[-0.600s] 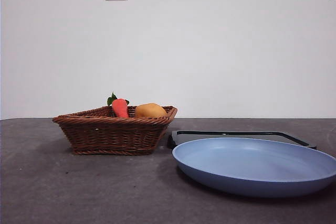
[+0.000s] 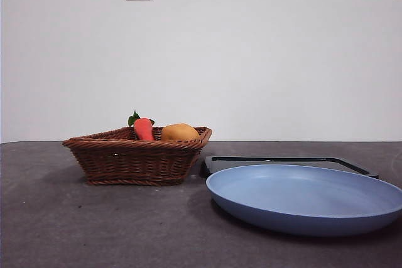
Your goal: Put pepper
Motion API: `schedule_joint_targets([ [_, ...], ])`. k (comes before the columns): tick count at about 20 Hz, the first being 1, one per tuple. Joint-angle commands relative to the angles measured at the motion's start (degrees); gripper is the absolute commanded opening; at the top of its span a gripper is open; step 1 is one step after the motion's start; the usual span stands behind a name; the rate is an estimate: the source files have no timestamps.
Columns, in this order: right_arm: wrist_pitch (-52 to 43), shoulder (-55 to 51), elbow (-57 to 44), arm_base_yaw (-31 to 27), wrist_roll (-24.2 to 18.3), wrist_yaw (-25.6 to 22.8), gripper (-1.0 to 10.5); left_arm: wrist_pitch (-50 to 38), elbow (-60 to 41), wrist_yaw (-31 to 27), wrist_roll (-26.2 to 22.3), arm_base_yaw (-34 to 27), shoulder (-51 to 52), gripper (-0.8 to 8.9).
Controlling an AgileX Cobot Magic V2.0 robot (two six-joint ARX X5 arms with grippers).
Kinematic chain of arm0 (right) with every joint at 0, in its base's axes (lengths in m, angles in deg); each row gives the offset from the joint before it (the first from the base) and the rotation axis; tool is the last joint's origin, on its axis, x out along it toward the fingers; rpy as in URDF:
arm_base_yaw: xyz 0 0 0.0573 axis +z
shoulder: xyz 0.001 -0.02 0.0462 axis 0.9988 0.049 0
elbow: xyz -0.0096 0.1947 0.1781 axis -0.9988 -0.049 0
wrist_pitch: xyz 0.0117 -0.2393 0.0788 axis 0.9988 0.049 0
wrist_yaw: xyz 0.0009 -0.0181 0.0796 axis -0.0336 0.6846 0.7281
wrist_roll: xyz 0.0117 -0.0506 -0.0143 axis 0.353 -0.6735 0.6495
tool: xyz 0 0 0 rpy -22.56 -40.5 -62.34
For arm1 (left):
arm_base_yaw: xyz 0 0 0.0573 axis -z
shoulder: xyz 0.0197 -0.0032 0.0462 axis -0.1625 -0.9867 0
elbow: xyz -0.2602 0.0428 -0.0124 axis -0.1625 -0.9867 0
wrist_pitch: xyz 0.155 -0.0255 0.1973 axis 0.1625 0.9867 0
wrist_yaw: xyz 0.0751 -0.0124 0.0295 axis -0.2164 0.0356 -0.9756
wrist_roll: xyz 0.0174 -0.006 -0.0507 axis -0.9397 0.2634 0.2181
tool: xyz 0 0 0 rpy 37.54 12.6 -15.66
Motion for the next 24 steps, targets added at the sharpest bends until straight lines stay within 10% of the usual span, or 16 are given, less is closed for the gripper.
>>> schedule_joint_targets([
  [1,-0.74,-0.15,1.92,0.09,8.74,0.07,0.1,-0.59,1.11,4.35,4.22,-0.13,0.17,0.06],
  [13,6.03,12.39,20.7,0.09,7.69,2.08,0.1,7.69,16.79,10.05,4.96,-0.13,-8.35,0.06],
  [24,35.6,31.41,43.82,0.17,-10.64,10.67,0.1,24.72,34.69,23.96,-8.83,-0.13,-24.76,0.06],
])
